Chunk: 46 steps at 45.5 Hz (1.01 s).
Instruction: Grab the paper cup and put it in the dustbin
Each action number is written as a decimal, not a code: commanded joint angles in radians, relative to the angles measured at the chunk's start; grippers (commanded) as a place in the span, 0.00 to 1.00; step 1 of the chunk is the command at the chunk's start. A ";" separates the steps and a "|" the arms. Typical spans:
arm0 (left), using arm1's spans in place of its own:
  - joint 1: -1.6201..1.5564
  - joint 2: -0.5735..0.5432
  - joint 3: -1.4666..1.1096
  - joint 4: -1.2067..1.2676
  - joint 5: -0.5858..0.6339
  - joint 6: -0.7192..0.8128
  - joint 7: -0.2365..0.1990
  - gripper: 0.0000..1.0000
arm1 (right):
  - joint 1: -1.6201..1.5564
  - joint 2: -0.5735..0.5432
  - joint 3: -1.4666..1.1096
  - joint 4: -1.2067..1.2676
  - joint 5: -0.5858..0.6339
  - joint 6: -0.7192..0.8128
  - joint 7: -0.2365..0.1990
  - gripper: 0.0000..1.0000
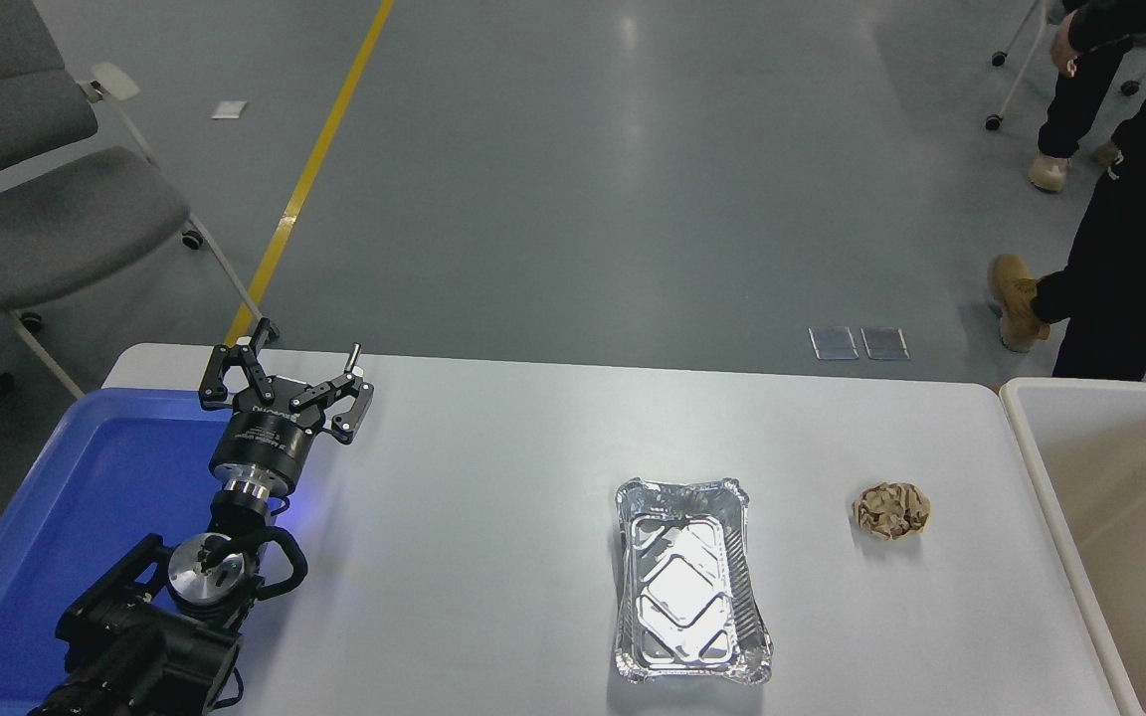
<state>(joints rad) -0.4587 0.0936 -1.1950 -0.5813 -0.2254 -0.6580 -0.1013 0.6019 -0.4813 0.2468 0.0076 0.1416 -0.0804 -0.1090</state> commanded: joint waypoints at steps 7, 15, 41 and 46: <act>0.000 0.000 0.000 0.000 0.000 0.000 0.000 0.99 | -0.074 0.101 0.040 0.002 -0.001 -0.009 0.002 0.00; 0.000 0.000 0.000 0.000 0.000 0.000 0.000 0.99 | -0.070 0.107 0.042 0.002 0.000 -0.004 0.005 0.85; 0.000 0.000 0.000 0.000 0.000 0.000 0.000 0.99 | 0.062 0.076 0.022 0.049 -0.017 0.014 0.005 1.00; 0.000 0.000 0.000 0.000 0.000 0.000 0.000 0.99 | 0.145 0.029 0.003 0.087 -0.017 0.016 0.003 1.00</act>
<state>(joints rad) -0.4587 0.0936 -1.1950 -0.5814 -0.2255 -0.6580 -0.1012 0.6307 -0.4023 0.2730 0.0350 0.1296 -0.0709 -0.1042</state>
